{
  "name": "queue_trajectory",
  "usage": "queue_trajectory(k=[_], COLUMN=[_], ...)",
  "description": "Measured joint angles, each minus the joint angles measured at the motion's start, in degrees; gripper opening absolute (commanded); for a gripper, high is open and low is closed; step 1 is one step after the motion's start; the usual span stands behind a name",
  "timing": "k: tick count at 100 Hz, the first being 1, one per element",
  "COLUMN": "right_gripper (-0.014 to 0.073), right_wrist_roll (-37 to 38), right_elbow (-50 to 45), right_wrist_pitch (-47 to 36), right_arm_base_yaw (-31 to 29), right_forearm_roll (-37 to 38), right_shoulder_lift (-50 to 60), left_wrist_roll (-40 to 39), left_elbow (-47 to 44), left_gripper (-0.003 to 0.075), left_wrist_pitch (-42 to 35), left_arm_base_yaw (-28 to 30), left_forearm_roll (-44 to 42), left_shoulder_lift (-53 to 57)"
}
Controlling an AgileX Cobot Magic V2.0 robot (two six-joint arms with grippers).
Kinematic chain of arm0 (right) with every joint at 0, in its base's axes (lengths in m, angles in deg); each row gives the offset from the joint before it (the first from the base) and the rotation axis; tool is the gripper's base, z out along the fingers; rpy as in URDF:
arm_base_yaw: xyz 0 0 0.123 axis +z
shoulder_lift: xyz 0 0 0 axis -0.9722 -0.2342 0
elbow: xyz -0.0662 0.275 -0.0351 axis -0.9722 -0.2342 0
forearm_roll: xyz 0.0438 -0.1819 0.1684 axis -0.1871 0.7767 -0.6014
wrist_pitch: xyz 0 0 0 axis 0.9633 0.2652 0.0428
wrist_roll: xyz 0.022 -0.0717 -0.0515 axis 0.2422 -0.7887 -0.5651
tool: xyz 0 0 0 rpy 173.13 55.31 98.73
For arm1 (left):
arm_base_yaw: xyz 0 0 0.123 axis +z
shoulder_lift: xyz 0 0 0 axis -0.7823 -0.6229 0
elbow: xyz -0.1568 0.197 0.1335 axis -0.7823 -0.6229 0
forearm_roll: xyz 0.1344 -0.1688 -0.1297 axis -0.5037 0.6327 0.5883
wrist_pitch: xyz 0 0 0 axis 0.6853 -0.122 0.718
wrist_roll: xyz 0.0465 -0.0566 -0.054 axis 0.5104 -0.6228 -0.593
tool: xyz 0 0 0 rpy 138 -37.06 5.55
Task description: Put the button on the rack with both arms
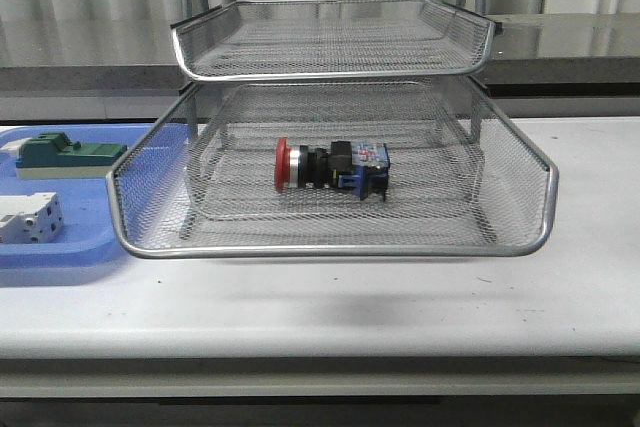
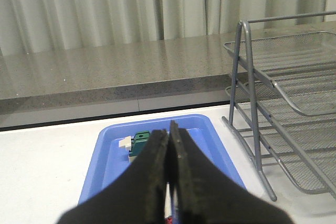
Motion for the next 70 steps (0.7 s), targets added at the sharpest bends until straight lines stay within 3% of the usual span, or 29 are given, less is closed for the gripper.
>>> queue_trajectory(k=[14,28,70], right_gripper=[-0.0069,-0.0069,-0.0069], right_wrist_roll=[-15.3,-24.6,-27.2], right_elbow=[0.0,0.0,0.0], right_wrist_pitch=[-0.9,-2.6,-15.6], right_arm_base_yaw=[3.3,8.7,25.7], right_forearm_roll=[-7.1,-9.1,-6.7], right_shoulder_lift=[-7.0,-12.9,-29.4], left_wrist_roll=[0.0,0.0,0.0], left_elbow=[0.0,0.0,0.0], left_gripper=[-0.0020,-0.0020,-0.0020], left_wrist_pitch=[0.0,0.0,0.0], left_arm_base_yaw=[0.0,0.0,0.0], left_forearm_roll=[0.0,0.0,0.0], left_shoulder_lift=[0.0,0.0,0.0])
